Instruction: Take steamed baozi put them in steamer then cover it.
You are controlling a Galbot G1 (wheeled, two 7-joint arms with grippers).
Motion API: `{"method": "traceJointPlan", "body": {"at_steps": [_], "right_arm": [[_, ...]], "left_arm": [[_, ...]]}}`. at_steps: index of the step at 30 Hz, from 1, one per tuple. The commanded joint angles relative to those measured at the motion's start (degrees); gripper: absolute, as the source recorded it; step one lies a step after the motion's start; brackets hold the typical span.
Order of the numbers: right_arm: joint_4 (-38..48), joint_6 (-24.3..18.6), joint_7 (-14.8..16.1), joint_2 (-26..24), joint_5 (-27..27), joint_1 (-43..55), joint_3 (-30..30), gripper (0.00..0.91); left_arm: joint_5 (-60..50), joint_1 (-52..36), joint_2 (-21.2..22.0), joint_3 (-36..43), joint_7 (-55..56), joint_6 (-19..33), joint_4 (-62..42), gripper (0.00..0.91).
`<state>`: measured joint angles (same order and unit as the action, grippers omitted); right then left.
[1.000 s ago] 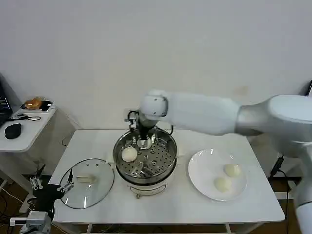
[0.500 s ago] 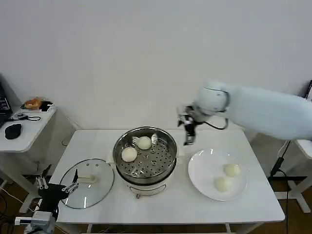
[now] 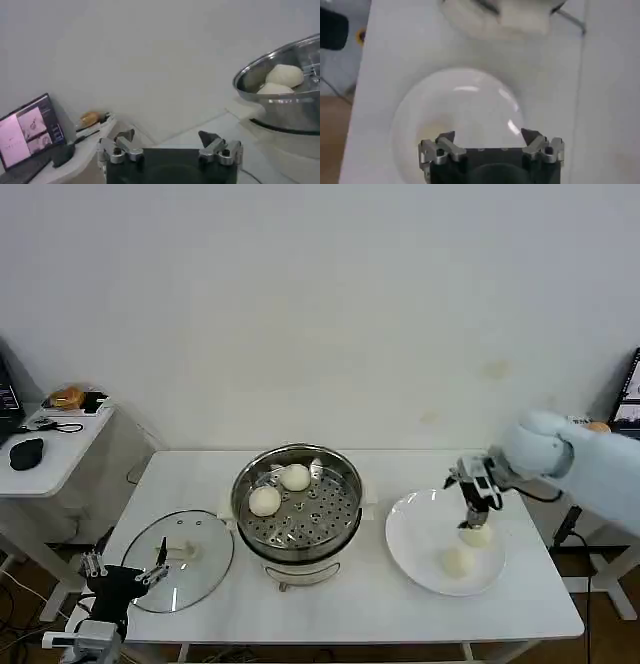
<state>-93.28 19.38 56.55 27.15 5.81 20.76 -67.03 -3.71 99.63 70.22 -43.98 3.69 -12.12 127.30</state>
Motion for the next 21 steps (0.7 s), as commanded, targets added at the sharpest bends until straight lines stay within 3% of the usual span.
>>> {"method": "traceJointPlan", "body": {"at_steps": [1, 6, 21], "right_arm": [[0.5, -3.8, 1.1, -6.0, -9.6, -19.5, 12.6, 0.907], [2.5, -3.8, 0.8, -4.0, -10.0, -23.6, 15.4, 0.907], [7.7, -3.3, 0.0, 2.2, -10.5, -25.8, 16.5, 0.907]], "left_arm": [[-0.3, 0.3, 0.0, 0.0, -0.1, 0.0, 0.1, 0.907], [-0.3, 0.6, 0.2, -0.3, 0.0, 0.0, 0.1, 0.907], [-0.4, 0.7, 0.5, -0.7, 0.0, 0.1, -0.6, 0.907]]}}
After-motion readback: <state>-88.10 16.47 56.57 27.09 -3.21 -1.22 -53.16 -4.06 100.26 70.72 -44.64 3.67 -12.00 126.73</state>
